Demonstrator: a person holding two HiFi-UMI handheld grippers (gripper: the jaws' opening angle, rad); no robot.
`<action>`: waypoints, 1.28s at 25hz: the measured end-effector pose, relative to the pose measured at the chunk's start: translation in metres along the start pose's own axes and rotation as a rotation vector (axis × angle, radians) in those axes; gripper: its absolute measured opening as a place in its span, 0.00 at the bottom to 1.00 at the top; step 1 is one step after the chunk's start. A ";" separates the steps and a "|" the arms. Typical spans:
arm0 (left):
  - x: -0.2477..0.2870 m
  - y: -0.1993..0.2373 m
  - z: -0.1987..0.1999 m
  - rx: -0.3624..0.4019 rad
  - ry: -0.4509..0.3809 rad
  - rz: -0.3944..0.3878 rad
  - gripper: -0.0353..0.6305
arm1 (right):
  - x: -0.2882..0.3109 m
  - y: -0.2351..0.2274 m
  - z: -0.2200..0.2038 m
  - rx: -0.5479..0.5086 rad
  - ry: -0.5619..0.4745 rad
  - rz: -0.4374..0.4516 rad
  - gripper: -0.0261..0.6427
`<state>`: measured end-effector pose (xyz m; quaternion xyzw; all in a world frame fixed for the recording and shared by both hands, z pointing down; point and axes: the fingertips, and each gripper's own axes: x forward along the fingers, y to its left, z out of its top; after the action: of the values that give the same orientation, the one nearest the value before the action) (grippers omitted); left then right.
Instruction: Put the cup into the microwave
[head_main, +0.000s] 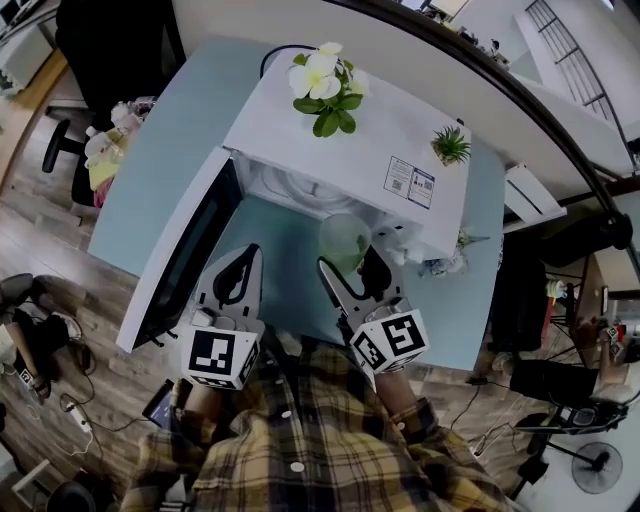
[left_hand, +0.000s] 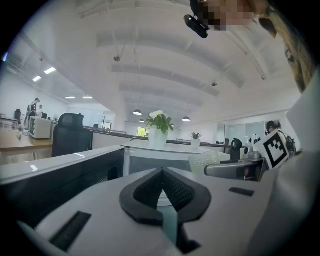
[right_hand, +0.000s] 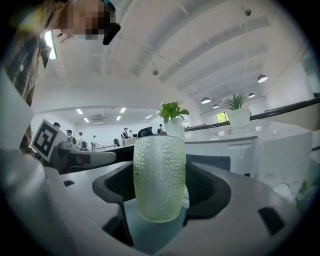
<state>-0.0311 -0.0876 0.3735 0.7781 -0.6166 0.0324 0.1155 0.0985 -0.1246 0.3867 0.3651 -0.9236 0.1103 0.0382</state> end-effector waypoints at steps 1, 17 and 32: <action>0.000 0.002 0.000 0.002 -0.001 -0.007 0.04 | 0.001 0.001 0.000 -0.001 -0.003 -0.008 0.53; 0.007 0.012 -0.008 0.000 -0.016 -0.086 0.04 | 0.014 0.001 -0.014 -0.028 -0.025 -0.078 0.53; 0.019 0.010 -0.032 -0.010 0.044 -0.125 0.04 | 0.049 -0.015 -0.043 -0.043 -0.013 -0.096 0.53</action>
<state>-0.0330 -0.1007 0.4095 0.8136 -0.5643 0.0392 0.1346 0.0728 -0.1577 0.4385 0.4089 -0.9074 0.0862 0.0454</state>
